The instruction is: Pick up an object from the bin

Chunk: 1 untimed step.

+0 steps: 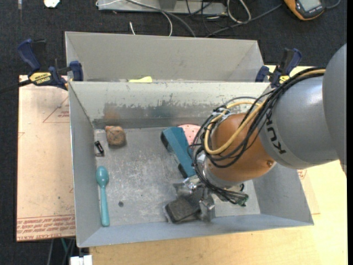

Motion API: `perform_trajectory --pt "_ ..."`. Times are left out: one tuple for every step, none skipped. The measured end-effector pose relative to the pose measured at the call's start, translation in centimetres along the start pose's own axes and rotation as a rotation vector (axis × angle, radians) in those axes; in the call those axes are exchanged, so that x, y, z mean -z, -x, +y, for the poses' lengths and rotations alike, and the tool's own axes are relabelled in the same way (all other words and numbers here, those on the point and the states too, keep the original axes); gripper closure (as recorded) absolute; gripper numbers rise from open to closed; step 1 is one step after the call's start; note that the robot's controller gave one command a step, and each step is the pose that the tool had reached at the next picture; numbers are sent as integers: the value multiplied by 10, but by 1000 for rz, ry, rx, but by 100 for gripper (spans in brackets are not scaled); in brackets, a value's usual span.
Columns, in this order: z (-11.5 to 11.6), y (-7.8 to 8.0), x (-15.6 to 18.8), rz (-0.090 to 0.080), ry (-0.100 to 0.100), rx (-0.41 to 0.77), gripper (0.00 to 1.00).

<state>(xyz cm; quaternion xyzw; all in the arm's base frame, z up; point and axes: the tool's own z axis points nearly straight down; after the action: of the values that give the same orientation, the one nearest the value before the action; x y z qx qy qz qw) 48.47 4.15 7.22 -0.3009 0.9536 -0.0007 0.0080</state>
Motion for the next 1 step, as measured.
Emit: perform_trajectory --pt "0 0 0 0 0 -1 100"
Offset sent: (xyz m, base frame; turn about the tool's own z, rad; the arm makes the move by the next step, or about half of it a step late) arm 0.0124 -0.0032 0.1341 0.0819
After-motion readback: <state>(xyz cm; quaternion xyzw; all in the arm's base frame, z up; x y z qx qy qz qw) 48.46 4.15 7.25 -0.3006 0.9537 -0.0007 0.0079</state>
